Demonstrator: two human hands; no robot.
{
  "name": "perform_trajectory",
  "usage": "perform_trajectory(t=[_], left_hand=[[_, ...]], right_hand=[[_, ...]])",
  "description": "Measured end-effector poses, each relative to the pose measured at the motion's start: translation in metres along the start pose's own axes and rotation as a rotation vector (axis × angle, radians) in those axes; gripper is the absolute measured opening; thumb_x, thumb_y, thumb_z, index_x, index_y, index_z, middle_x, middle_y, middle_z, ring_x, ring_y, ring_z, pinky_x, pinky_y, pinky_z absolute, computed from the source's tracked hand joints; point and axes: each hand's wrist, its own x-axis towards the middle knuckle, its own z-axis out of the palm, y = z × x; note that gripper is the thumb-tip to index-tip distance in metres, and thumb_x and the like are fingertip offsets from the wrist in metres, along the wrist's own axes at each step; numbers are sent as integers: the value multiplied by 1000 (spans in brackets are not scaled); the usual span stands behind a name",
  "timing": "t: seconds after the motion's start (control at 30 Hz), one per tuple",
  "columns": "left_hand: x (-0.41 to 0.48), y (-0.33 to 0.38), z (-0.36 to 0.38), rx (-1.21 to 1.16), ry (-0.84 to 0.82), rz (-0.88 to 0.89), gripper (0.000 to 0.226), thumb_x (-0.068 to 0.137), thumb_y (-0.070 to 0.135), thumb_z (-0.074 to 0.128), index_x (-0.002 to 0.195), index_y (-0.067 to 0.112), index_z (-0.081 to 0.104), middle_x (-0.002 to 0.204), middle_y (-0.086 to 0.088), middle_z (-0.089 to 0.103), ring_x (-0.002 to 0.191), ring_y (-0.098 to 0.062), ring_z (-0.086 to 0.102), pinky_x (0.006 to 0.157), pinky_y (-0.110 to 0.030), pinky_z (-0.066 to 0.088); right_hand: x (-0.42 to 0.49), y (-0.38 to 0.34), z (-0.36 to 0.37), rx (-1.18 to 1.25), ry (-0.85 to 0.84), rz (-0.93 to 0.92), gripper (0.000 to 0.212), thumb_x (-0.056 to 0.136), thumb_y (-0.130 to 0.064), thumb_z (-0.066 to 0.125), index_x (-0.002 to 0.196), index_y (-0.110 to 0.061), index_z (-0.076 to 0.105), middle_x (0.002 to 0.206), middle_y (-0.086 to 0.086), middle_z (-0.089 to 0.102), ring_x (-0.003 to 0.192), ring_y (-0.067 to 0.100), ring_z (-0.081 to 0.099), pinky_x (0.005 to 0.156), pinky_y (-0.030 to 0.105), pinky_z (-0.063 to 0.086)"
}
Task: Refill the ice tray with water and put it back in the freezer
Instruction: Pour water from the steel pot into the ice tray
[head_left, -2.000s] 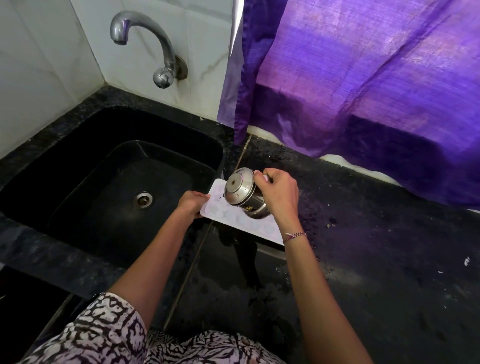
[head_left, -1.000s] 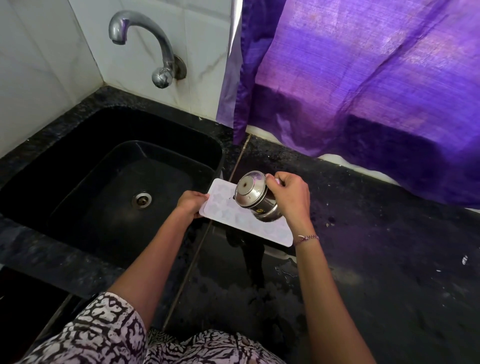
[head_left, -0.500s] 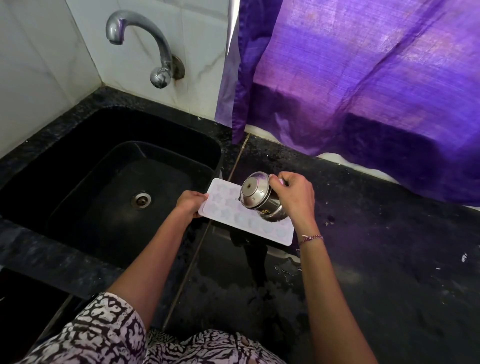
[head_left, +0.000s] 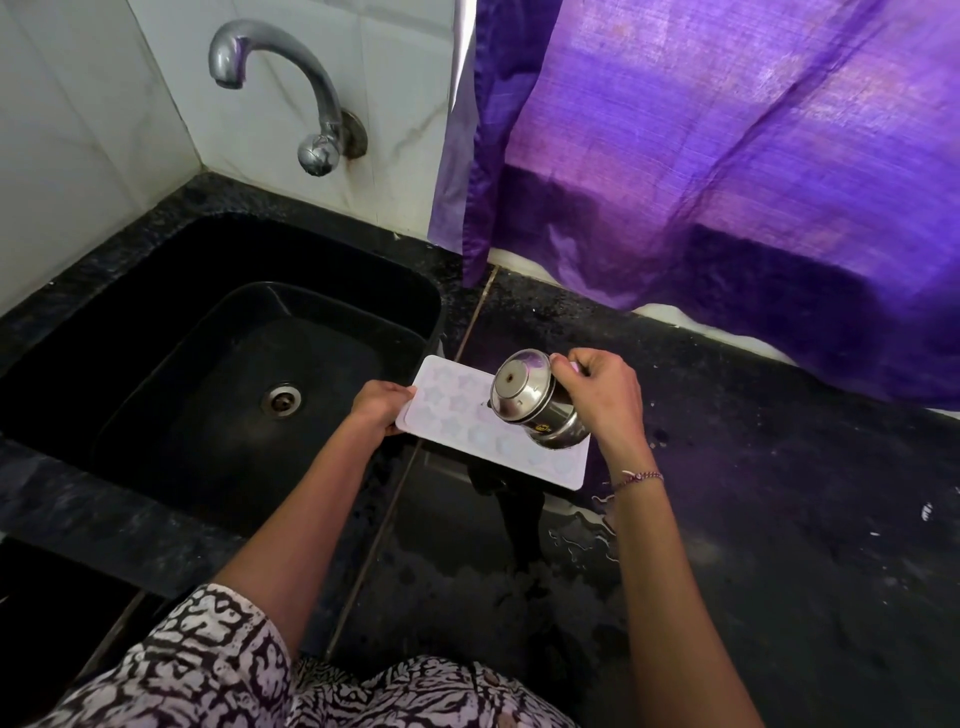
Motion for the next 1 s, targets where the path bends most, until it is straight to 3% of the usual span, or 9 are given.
perform_trajectory(t=[0.13, 0.3, 0.47, 0.63, 0.7, 0.83, 1.0], left_hand=[[-3, 1, 1, -11, -9, 5, 14, 89, 17, 64, 94, 3, 64, 89, -10, 63, 67, -16, 60, 53, -27, 50], [-6, 3, 2, -19, -7, 6, 12, 89, 11, 63, 79, 6, 62, 83, -8, 62, 63, -15, 58, 40, -17, 49], [-7, 4, 3, -28, -2, 5, 6, 89, 9, 63, 87, 4, 62, 76, -4, 60, 62, -15, 58, 35, -14, 46], [-3, 1, 2, -14, 3, -5, 19, 90, 17, 64, 73, 10, 60, 77, -5, 61, 63, -15, 59, 40, -18, 49], [-1, 0, 1, 2, 10, -7, 19, 90, 19, 64, 73, 11, 61, 79, -6, 62, 64, -16, 59, 46, -22, 49], [0, -1, 1, -12, 6, -3, 19, 90, 19, 64, 73, 11, 61, 78, -5, 62, 64, -15, 59, 43, -20, 48], [0, -1, 1, -17, 5, 3, 17, 90, 17, 63, 74, 12, 61, 77, -3, 62, 67, -15, 60, 53, -27, 47]], right_hand=[[0, 6, -6, -14, -23, 14, 45, 88, -31, 58, 52, -18, 33, 51, -3, 37, 54, 13, 36, 55, 30, 30], [0, 11, -10, -41, -37, 28, 46, 88, -32, 58, 52, -17, 33, 50, -3, 37, 53, 13, 36, 53, 30, 28], [1, 11, -10, -65, -33, 11, 43, 88, -32, 57, 54, -17, 36, 53, 1, 39, 54, 13, 37, 53, 30, 28], [1, 11, -9, -80, -33, 5, 40, 89, -33, 57, 56, -17, 41, 56, 3, 43, 54, 13, 38, 53, 29, 30], [0, 12, -8, -77, -36, 4, 40, 89, -33, 57, 56, -17, 41, 56, 3, 43, 55, 13, 38, 53, 29, 30], [0, 16, -10, -49, -45, 14, 42, 88, -31, 58, 55, -17, 38, 54, 2, 40, 53, 13, 36, 53, 29, 28], [2, 23, -14, -15, -51, 33, 41, 87, -32, 58, 55, -18, 37, 54, 1, 39, 54, 13, 36, 54, 29, 29]])
